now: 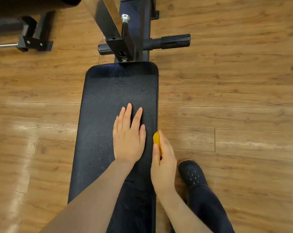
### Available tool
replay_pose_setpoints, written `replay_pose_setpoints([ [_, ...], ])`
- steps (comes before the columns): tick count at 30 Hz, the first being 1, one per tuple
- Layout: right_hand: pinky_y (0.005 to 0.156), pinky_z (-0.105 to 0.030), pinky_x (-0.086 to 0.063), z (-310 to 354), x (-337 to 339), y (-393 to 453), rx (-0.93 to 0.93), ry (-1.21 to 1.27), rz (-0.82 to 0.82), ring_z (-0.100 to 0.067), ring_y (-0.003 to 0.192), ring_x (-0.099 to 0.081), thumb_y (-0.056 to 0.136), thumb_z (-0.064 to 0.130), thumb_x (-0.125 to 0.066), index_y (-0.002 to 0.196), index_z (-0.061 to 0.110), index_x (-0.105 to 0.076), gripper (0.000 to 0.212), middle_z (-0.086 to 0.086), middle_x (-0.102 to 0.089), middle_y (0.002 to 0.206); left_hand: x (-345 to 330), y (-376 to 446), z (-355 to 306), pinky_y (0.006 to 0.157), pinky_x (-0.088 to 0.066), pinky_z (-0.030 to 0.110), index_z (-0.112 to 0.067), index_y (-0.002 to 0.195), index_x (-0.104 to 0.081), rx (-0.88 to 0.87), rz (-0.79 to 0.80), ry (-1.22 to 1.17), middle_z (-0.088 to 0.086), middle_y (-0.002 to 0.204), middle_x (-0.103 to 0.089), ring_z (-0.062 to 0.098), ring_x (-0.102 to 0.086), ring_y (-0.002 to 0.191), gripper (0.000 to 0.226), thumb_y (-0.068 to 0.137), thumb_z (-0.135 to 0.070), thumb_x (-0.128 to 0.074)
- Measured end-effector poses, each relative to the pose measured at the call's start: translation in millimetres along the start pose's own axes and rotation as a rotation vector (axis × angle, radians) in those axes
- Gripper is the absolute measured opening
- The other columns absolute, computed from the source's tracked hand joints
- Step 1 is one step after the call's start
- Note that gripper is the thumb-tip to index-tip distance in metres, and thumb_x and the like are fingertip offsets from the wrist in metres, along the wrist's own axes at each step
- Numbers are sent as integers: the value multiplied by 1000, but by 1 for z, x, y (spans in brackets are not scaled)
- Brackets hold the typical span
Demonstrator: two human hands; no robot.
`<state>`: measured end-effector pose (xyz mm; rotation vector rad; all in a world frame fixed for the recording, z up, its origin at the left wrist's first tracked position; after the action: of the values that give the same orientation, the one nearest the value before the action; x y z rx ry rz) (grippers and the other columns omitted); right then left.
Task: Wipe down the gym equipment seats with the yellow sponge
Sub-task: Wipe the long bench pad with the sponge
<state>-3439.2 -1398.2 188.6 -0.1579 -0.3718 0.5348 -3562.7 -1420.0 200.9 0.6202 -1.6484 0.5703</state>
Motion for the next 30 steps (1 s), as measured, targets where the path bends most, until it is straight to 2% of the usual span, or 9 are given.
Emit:
replay_pose_setpoints([
  [5, 110, -13, -27, -3, 2, -22, -35, -20, -2, 10, 132, -34, 100, 27, -41, 138, 37, -34, 40, 17, -42, 143, 4, 0, -2, 118, -17, 43, -21, 147, -37, 7, 10, -37, 8, 157, -27, 25, -18, 147, 52, 99, -37, -25],
  [10, 111, -17, -31, -1, 7, -18, -44, -11, 21, 2, 131, -39, 102, 22, -44, 142, 23, -43, 41, 7, -48, 142, 13, -35, -4, 118, -11, 39, -23, 146, -38, 36, 27, -60, 6, 158, -24, 22, -14, 148, 51, 99, -38, -25],
  [15, 113, -23, -32, 1, 13, -17, -9, -41, 76, -4, 133, -40, 102, 21, -42, 143, 18, -42, 41, 3, -48, 144, 10, -87, -4, 118, -14, 40, -25, 147, -36, 39, 53, -53, 5, 158, -24, 21, -15, 147, 49, 101, -36, -26],
  [17, 112, -21, -30, 0, 14, -17, 6, -47, 81, -5, 134, -40, 102, 20, -43, 143, 17, -42, 41, 2, -48, 144, 6, -96, -6, 118, -16, 42, -24, 148, -35, 52, 50, -51, 6, 158, -23, 23, -14, 147, 49, 101, -35, -27],
  [21, 108, -9, -25, -3, 13, -18, 16, -48, 70, -4, 133, -39, 102, 20, -43, 143, 16, -42, 42, 2, -48, 143, 1, -97, -9, 118, -18, 44, -23, 148, -33, 58, 23, -15, 7, 158, -24, 25, -16, 147, 49, 100, -34, -27],
  [26, 112, -19, -31, -8, 15, -29, 28, 2, 71, -6, 134, -40, 102, 19, -43, 143, 16, -42, 42, 1, -48, 144, -1, -99, -10, 119, -17, 42, -23, 148, -35, 53, -6, 3, 7, 158, -25, 24, -17, 147, 49, 100, -34, -28],
  [30, 112, -21, -32, -11, 17, -32, 31, 61, 79, -4, 132, -41, 102, 17, -44, 142, 15, -43, 41, 4, -48, 142, -1, -100, -8, 118, -17, 43, -24, 147, -36, 52, -34, -11, 7, 158, -26, 24, -17, 147, 49, 100, -34, -30],
])
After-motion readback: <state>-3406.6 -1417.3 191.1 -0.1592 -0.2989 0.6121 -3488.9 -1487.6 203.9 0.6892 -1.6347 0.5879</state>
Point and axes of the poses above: each hand's wrist, its own y-axis towards the middle knuckle, its own x-axis out of the back of the hand, z = x × y, the point moved 1 cm from there along y, towards the middle knuckle
